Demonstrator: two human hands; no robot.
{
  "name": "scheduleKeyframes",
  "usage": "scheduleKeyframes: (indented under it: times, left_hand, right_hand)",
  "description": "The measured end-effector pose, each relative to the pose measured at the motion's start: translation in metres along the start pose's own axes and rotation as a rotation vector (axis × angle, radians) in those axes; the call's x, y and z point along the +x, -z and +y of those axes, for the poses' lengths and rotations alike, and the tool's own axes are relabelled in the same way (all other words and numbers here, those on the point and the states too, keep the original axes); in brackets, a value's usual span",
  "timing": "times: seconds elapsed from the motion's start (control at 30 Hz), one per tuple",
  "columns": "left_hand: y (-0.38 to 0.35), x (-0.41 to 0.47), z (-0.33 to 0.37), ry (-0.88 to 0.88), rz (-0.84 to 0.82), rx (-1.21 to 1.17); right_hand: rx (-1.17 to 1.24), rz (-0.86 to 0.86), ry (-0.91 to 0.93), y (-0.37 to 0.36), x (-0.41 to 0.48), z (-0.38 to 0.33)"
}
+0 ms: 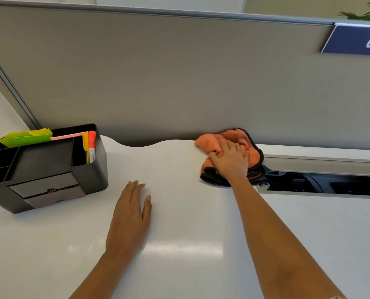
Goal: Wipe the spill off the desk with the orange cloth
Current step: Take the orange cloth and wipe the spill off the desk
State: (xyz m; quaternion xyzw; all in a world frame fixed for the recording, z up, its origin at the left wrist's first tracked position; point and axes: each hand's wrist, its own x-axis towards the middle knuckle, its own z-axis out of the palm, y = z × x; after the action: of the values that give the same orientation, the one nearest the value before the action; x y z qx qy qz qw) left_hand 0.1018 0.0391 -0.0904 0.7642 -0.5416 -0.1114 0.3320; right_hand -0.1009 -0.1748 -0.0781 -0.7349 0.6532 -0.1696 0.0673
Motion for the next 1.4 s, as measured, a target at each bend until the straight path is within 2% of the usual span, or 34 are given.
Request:
scheduleKeyframes:
  times: [0.13, 0.37, 0.5, 0.6, 0.7, 0.8, 0.87, 1.0, 1.17, 1.27, 1.4]
  left_hand:
    - [-0.001, 0.001, 0.000, -0.009, -0.003, -0.014]
    - [-0.001, 0.001, 0.002, 0.015, -0.025, -0.058]
    - [0.005, -0.001, 0.005, 0.020, -0.058, -0.091]
    - [0.011, -0.002, 0.007, -0.007, -0.057, -0.129]
    - [0.021, -0.014, -0.001, -0.041, -0.055, -0.092]
    - [0.031, -0.035, -0.015, -0.052, -0.055, -0.064]
    - [0.038, -0.046, -0.022, -0.051, -0.042, -0.073]
    - [0.057, -0.050, -0.027, -0.073, 0.038, -0.119]
    - [0.080, -0.048, -0.017, -0.107, 0.069, -0.123]
    - [0.090, -0.048, -0.007, -0.114, 0.078, -0.140]
    - [0.097, -0.057, 0.004, -0.108, 0.129, -0.166]
  right_hand:
    - [0.007, 0.009, -0.062, 0.004, -0.036, -0.005]
    - [-0.087, 0.002, -0.055, 0.011, -0.133, -0.016]
    - [-0.065, -0.099, 0.182, 0.011, -0.179, -0.020]
    - [-0.037, -0.157, 0.295, 0.018, -0.161, -0.009]
    - [-0.032, -0.132, 0.157, 0.018, -0.126, -0.018]
    - [-0.030, -0.110, 0.053, 0.004, -0.109, -0.058]
    - [-0.016, -0.139, 0.137, -0.008, -0.113, -0.092]
    - [0.026, -0.235, 0.437, -0.022, -0.165, -0.144]
    - [0.089, -0.192, 0.498, -0.024, -0.269, -0.155]
    - [0.093, -0.225, 0.531, -0.019, -0.272, -0.182]
    - [-0.081, -0.239, 0.581, -0.016, -0.266, -0.213]
